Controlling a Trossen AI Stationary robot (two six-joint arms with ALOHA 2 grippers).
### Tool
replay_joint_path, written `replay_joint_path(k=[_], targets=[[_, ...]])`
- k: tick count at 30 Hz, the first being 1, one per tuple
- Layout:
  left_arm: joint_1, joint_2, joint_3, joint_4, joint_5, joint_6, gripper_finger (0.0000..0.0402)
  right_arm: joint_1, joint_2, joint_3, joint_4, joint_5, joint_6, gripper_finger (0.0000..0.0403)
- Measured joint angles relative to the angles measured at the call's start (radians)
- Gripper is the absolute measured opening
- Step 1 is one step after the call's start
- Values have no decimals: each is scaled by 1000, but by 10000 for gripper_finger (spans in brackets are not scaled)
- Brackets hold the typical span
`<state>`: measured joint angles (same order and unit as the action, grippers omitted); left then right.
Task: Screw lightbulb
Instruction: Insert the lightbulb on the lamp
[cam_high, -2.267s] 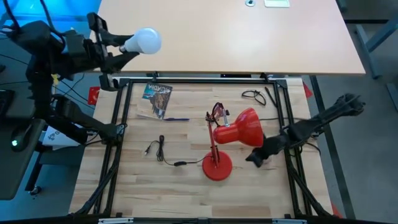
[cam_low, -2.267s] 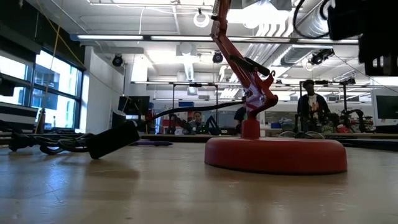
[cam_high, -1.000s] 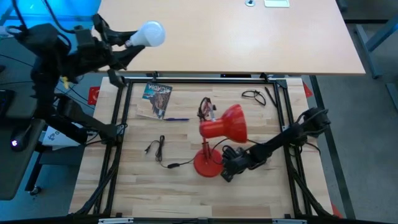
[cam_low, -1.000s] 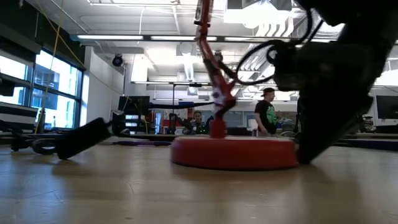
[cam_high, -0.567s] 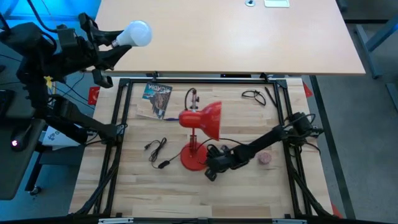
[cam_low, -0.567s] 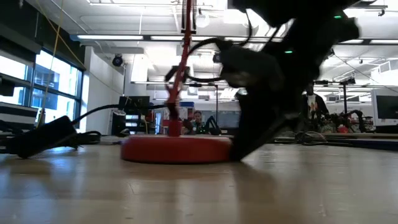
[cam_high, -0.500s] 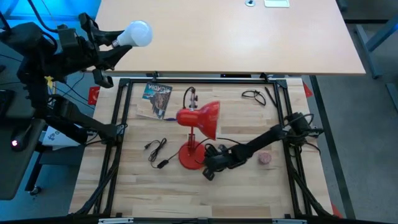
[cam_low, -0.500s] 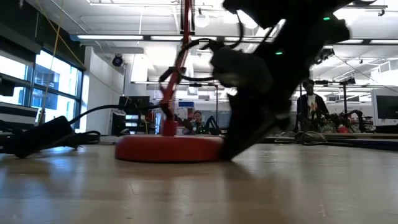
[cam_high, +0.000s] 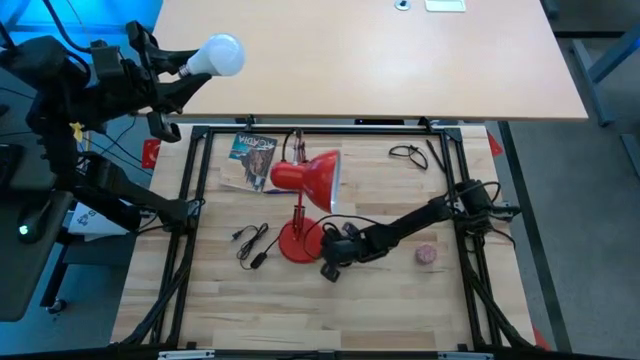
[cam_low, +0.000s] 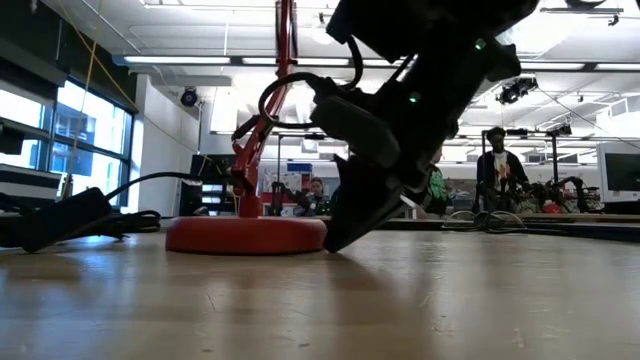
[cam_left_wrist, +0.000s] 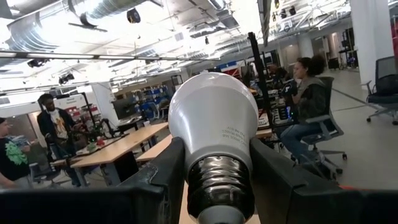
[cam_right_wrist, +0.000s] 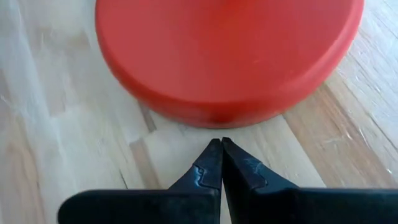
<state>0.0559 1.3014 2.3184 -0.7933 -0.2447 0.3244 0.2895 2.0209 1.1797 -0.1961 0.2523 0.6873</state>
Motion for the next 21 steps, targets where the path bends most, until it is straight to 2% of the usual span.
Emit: replay_joint_path(k=[7,14,21], targets=[[0,7,0,0,0,-6,129,-7,-9,0,-38,-8,-44,0],[0,11,0,3,-1,-6,129,-73,-18,-1,-47,-35,-177,0],[0,11,0,5,-1,-7,129,-129,-16,-4,-13,10,-269,0]])
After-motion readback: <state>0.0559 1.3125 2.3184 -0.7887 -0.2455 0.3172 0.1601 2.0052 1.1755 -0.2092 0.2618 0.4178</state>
